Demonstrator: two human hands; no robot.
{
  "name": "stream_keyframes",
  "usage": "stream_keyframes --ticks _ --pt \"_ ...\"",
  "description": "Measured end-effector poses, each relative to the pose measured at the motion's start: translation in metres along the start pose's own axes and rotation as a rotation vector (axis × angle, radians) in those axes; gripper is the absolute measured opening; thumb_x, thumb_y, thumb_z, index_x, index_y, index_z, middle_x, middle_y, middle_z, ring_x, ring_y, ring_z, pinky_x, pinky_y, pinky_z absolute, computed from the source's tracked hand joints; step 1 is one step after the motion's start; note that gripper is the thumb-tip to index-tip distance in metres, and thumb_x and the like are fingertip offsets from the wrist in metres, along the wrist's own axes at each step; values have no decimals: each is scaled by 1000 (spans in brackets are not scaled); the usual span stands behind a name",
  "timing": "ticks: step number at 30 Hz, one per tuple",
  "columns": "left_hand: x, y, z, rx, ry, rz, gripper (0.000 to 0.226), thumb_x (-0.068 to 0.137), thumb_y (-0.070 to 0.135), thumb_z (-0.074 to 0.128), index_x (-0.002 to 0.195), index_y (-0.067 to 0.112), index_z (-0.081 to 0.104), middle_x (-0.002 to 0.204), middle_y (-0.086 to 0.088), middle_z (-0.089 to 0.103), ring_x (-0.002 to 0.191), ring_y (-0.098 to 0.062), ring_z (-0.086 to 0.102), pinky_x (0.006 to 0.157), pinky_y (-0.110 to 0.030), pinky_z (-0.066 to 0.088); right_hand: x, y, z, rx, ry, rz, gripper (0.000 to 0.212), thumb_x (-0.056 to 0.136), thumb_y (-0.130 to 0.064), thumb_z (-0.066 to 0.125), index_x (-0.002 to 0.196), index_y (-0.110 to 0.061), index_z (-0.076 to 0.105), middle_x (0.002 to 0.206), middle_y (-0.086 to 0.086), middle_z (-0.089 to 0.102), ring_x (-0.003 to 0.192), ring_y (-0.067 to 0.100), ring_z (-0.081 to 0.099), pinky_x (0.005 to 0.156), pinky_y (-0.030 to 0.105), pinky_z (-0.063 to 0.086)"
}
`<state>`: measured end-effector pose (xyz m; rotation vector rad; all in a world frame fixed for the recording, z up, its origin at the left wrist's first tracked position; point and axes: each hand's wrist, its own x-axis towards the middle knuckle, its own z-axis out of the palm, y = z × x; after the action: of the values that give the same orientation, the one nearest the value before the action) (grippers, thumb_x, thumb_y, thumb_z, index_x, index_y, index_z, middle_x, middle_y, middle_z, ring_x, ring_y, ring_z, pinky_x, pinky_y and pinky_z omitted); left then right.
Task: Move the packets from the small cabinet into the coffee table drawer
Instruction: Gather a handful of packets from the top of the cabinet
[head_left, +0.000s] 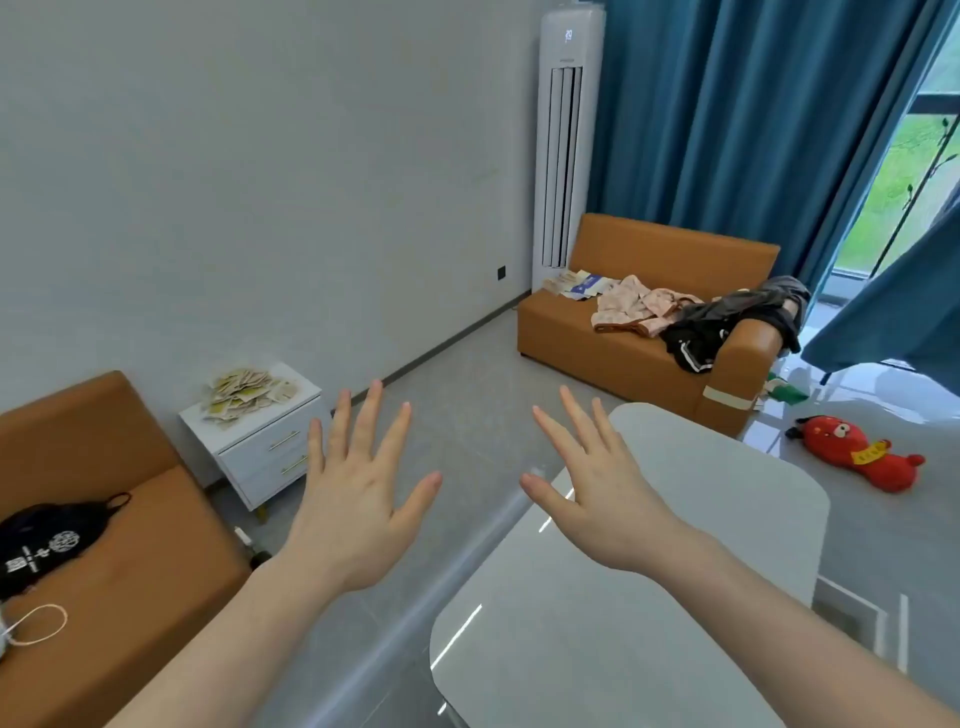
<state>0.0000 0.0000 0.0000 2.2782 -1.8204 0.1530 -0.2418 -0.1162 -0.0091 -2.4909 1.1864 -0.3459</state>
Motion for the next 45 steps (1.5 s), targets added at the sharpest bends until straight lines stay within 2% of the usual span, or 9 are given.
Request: stream_keyframes --ticks 6,13,23,27,36,41,45 --pt "49 -63 35 27 -64 -33 81 90 74 4 159 34 -7 160 5 -37 143 -19 -42 122 -51 -15 78 -9 39 -21 -49 12 74 98 -68 31 159 -44 -4 165 -16 -27 152 21 -28 126 50 -2" --pt "111 -158 69 37 -182 -142 84 85 76 -2 159 36 -8 160 8 -37 144 -19 -41 122 -50 -15 196 -23 96 5 -135 30 75 98 -67 34 160 -41 1 165 -14 -25 153 24 -27 127 50 3" --pt "179 -311 101 17 -211 -321 82 88 77 2 159 37 -7 160 7 -36 143 -20 -41 122 -51 -16 370 -101 168 -26 -279 -93 77 98 -68 31 160 -39 -4 165 -11 -28 151 26 -30 126 52 -5" --pt "216 -384 117 -9 -230 -330 76 95 73 12 158 38 -11 158 8 -39 143 -20 -42 121 -50 -18 437 -138 204 -33 -291 -105 77 99 -68 30 160 -39 -5 165 -10 -28 151 28 -29 125 52 -6" --pt "308 -531 149 -10 -336 -273 75 96 70 15 159 36 -9 162 3 -31 148 -26 -34 122 -53 -14 554 -206 261 -35 -308 -19 76 100 -65 31 160 -38 -7 165 -9 -27 152 26 -26 126 52 -5" --pt "373 -577 171 -56 -364 -248 75 96 70 15 159 35 -8 163 4 -30 147 -24 -36 122 -52 -16 618 -210 283 11 -284 17 76 100 -65 33 160 -39 -6 165 -11 -26 152 24 -26 126 50 -4" --pt "436 -617 197 -60 -356 -276 75 98 68 20 160 33 -2 165 3 -25 150 -24 -30 122 -50 -16 690 -204 304 21 -305 28 76 100 -64 33 160 -39 -5 166 -10 -25 153 23 -26 126 48 -5"
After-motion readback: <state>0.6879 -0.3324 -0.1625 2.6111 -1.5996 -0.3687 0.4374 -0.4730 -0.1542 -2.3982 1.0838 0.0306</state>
